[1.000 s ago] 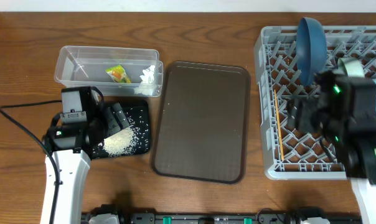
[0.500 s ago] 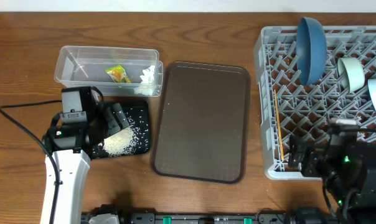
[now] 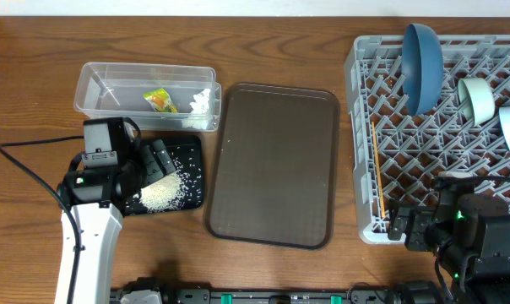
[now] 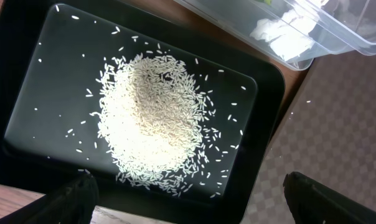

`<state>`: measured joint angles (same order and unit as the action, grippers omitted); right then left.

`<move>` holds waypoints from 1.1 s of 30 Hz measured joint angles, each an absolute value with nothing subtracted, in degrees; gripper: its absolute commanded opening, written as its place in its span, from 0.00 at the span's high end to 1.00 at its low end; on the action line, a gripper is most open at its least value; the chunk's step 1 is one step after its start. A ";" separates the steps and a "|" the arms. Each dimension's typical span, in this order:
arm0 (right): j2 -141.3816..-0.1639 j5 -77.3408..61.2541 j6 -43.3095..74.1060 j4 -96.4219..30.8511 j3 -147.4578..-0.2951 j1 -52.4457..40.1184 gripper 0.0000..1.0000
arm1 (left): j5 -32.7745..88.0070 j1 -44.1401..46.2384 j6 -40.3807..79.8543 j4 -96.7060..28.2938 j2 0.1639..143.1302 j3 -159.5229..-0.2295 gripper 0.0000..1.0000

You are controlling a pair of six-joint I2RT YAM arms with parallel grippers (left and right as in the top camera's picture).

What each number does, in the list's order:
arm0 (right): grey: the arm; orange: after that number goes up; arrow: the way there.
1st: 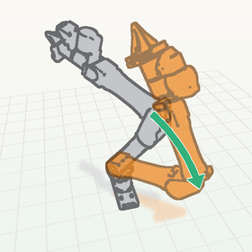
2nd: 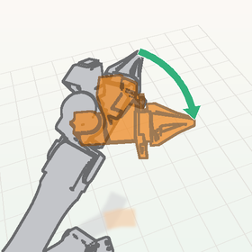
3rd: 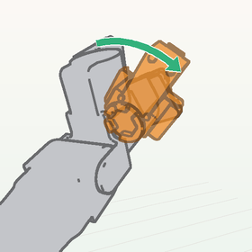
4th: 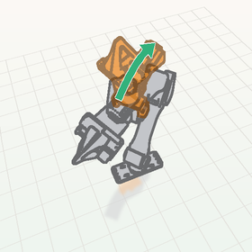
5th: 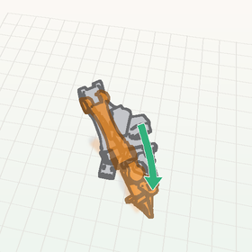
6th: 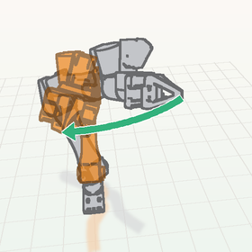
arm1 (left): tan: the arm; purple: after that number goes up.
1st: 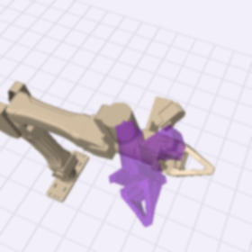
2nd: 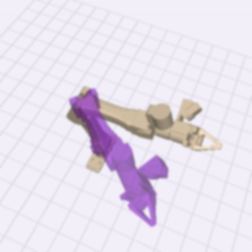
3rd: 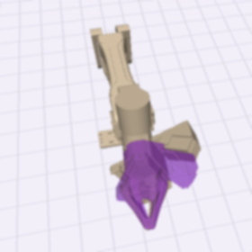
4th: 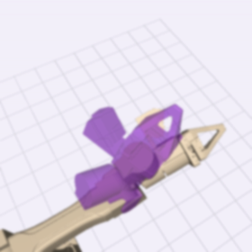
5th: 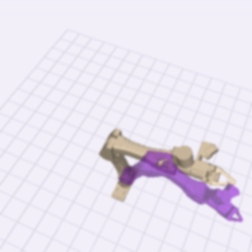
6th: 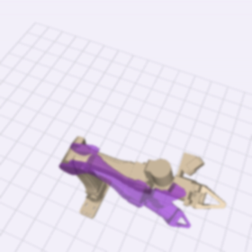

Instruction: Sort waste into correct bins and load items into the dishwasher rack

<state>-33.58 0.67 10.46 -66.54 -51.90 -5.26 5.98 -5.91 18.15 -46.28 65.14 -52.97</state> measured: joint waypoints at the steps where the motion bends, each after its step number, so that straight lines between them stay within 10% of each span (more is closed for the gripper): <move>1: -33.58 0.67 10.46 -66.59 -51.90 -5.26 0.01 | 5.98 -5.91 18.15 -46.28 65.14 -52.97 0.02; 33: -17.41 3.66 9.76 -52.49 -37.36 -5.26 0.01 | 6.00 -5.91 18.15 -46.28 65.14 -52.97 0.02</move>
<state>-17.41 3.66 9.76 -52.49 -37.36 -5.26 6.00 -5.91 18.15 -46.28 65.14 -52.97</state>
